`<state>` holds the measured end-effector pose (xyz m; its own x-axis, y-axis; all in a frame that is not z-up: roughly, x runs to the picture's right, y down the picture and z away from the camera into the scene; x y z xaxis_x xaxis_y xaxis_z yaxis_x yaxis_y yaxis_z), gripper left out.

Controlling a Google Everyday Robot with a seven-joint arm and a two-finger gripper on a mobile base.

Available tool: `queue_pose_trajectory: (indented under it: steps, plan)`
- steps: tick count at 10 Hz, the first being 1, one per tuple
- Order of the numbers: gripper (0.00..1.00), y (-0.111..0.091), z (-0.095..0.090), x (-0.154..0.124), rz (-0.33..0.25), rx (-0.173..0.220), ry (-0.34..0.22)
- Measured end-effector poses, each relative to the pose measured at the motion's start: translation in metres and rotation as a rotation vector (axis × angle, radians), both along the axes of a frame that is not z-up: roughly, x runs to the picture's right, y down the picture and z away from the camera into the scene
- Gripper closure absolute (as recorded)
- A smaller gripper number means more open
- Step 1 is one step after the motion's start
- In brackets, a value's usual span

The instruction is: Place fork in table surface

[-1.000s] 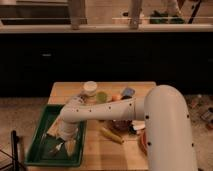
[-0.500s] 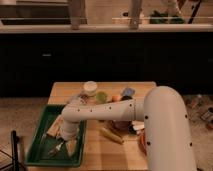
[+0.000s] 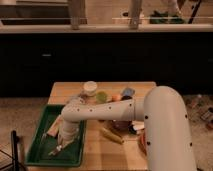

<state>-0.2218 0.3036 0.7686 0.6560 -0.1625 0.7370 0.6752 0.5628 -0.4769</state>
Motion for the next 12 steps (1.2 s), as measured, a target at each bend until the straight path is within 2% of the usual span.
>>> queue_pose_trajectory:
  steps: [1,2,5,8,12]
  plan:
    - [0.97,0.0,0.0,0.0,0.0,0.0,0.0]
    - [1.0,0.0,0.0,0.0,0.0,0.0,0.0]
    - [1.0,-0.003,0.0,0.001,-0.007,0.01,-0.004]
    - [1.0,-0.026,0.0,0.002,-0.027,0.062,-0.015]
    - [1.0,-0.043,-0.005,0.0,-0.04,0.105,-0.027]
